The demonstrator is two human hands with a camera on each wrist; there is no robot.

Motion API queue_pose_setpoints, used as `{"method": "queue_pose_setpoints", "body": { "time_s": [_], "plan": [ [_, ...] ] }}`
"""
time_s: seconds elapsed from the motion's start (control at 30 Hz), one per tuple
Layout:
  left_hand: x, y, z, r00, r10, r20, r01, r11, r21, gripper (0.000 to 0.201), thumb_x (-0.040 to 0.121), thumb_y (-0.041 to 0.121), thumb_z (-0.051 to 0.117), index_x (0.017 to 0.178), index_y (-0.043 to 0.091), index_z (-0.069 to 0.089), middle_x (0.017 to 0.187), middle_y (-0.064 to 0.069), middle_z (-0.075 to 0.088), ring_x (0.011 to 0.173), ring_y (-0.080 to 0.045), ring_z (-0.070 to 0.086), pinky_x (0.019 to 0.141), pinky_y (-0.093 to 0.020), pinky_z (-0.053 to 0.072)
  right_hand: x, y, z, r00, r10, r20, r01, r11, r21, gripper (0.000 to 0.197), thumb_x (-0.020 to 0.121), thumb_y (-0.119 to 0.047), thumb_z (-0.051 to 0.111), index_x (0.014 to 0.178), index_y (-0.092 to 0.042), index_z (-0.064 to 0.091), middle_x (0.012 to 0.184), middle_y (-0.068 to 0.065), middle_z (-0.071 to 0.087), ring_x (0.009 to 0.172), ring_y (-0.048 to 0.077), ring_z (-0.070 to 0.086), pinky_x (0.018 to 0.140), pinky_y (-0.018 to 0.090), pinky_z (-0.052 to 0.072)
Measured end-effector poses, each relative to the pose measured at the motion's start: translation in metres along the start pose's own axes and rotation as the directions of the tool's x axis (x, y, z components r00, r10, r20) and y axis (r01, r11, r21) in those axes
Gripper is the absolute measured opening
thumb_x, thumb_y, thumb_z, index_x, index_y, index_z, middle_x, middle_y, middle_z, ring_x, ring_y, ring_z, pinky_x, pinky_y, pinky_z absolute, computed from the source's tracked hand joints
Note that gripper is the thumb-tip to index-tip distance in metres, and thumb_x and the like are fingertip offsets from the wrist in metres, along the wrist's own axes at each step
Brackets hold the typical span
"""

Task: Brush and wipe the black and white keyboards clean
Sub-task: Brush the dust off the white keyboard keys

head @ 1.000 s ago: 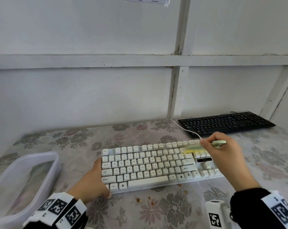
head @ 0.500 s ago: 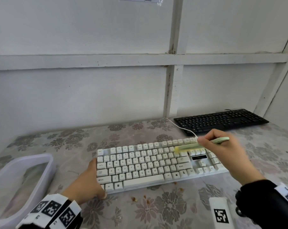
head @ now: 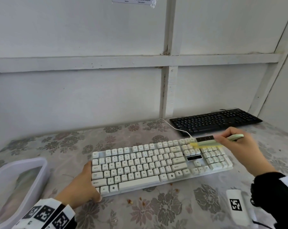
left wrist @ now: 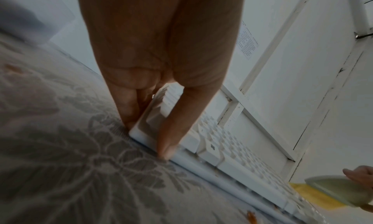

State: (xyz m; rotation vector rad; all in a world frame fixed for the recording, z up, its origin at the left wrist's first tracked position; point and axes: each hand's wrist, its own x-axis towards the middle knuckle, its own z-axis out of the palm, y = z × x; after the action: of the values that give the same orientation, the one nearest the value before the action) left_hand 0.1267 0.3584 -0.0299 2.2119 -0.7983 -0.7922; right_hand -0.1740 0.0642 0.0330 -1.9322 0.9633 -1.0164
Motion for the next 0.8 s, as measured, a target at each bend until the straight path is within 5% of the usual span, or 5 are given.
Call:
{"method": "queue_pose_setpoints", "body": {
  "time_s": [0.13, 0.3, 0.47, 0.63, 0.8],
  "plan": [
    [0.0, 0.002, 0.0, 1.0, 0.002, 0.001, -0.002, 1.0, 0.016, 0.111, 0.057, -0.006, 0.074, 0.144, 0.021, 0.01, 0.111, 0.005, 0.054, 0.1, -0.016, 0.055, 0.064, -0.017, 0.045, 0.006, 0.004, -0.016, 0.998, -0.053, -0.044, 0.052, 0.998, -0.023, 0.024, 0.083, -0.018, 0.07, 0.066, -0.011, 0.056, 0.045, -0.013, 0.046, 0.041, 0.002, 0.038, 0.038, 0.009, 0.027],
    [0.001, 0.0, 0.0, 1.0, 0.007, 0.003, -0.007, 1.0, 0.011, 0.113, 0.056, -0.005, 0.075, 0.144, 0.022, 0.01, 0.113, 0.004, 0.054, 0.1, -0.015, 0.055, 0.067, -0.02, 0.048, 0.007, 0.004, -0.013, 0.994, -0.053, 0.092, 0.05, 0.998, 0.039, 0.02, 0.08, -0.019, 0.071, 0.067, -0.009, 0.06, 0.05, -0.01, 0.047, 0.048, 0.004, 0.036, 0.042, 0.009, 0.028],
    [0.0, -0.001, 0.0, 1.0, 0.022, -0.002, -0.022, 1.0, 0.0, 0.116, 0.053, -0.006, 0.074, 0.145, 0.023, 0.009, 0.114, 0.003, 0.056, 0.102, -0.017, 0.056, 0.075, -0.026, 0.05, 0.013, 0.013, -0.025, 0.999, -0.04, -0.029, 0.037, 0.992, -0.12, 0.022, 0.084, -0.018, 0.07, 0.066, -0.015, 0.057, 0.046, -0.01, 0.046, 0.042, 0.006, 0.037, 0.037, 0.012, 0.027],
    [-0.001, 0.0, 0.001, 0.999, 0.033, -0.006, -0.033, 0.999, 0.003, 0.114, 0.055, -0.007, 0.074, 0.145, 0.021, 0.01, 0.113, 0.004, 0.054, 0.103, -0.018, 0.055, 0.072, -0.023, 0.049, 0.009, 0.012, -0.026, 0.998, 0.009, 0.055, -0.01, 1.0, 0.017, 0.023, 0.082, -0.017, 0.07, 0.068, -0.005, 0.057, 0.044, -0.011, 0.036, 0.04, 0.005, 0.024, 0.036, 0.015, 0.02],
    [-0.002, 0.001, 0.0, 0.999, 0.043, 0.0, -0.043, 0.999, 0.008, 0.113, 0.056, -0.007, 0.074, 0.145, 0.022, 0.01, 0.109, 0.008, 0.054, 0.101, -0.015, 0.055, 0.074, -0.024, 0.05, 0.014, 0.022, -0.036, 0.99, 0.036, -0.139, -0.071, 0.965, -0.254, 0.021, 0.083, -0.02, 0.07, 0.067, -0.02, 0.056, 0.057, 0.003, 0.052, 0.059, 0.025, 0.045, 0.06, 0.029, 0.042]
  ]
}}
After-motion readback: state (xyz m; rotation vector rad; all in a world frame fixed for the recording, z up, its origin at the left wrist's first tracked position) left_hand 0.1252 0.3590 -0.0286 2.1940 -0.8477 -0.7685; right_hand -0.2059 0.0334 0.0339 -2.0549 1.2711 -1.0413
